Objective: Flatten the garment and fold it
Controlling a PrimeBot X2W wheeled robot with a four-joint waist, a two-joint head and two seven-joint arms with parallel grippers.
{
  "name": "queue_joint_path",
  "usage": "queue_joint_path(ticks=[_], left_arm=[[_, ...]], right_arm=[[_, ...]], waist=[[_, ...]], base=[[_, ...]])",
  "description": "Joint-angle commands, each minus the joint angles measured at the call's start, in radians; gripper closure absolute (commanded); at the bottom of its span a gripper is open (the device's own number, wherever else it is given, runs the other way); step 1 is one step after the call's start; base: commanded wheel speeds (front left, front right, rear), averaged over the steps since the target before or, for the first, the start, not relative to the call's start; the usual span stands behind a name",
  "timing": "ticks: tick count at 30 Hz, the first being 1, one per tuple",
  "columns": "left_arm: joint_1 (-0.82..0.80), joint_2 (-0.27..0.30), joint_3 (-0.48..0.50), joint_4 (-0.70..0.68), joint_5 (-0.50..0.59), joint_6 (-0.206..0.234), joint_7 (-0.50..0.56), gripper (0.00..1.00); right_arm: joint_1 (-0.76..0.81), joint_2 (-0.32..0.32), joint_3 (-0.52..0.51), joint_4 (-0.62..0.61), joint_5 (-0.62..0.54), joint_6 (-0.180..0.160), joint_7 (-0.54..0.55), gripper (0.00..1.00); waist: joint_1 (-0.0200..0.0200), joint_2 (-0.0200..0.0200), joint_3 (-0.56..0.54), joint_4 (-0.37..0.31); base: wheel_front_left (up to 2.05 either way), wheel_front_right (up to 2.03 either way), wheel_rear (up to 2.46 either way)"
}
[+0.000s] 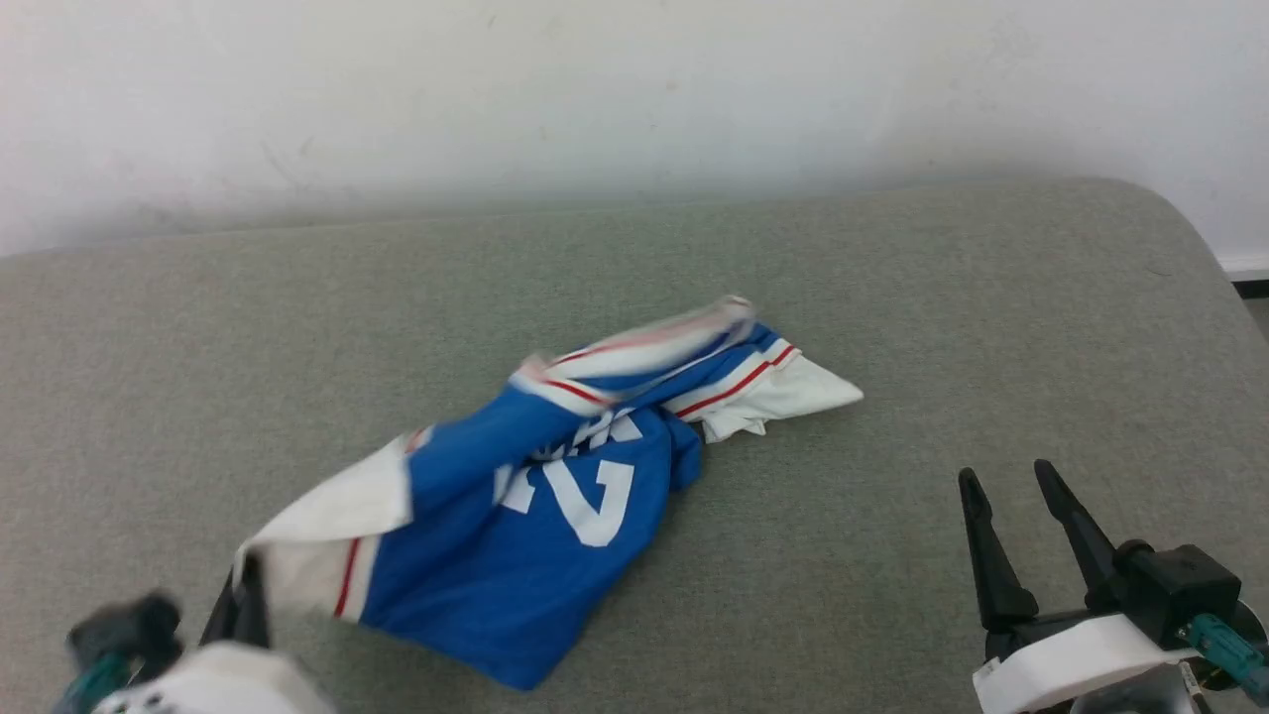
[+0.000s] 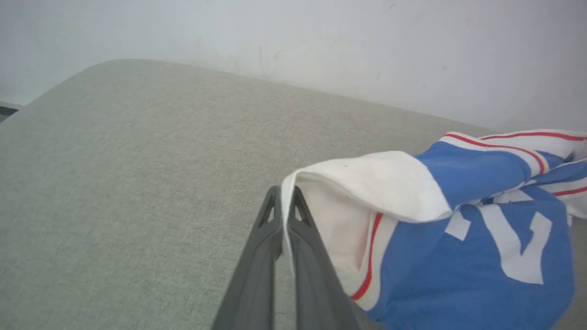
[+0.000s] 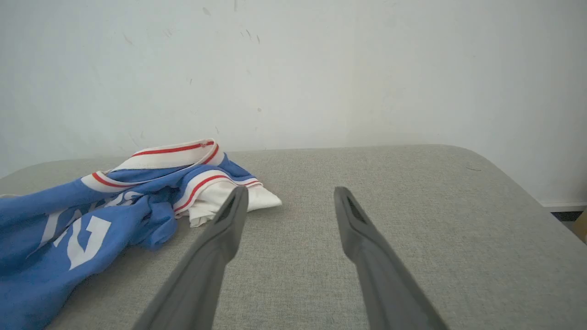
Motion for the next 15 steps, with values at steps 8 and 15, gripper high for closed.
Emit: queue_joint_path(ticks=[8,15], left_arm=[[0.146,-0.058,0.116,0.108,-0.121,0.051,-0.013,1.0],[0.084,-0.068,0.102,0.164,-0.119,-0.022,-0.148,0.0]], right_arm=[[-0.017,0.002,-0.003,0.004,-0.008,-0.001,0.004,0.0],[-0.021,0.002,-0.013,0.0,-0.014,-0.001,0.013,0.0]], waist=[[0.0,-0.0001,0.008,0.044],[0.0,-0.0001,0.008,0.066]], base=[[0.0,0.0,0.0],[0.0,0.0,0.0]])
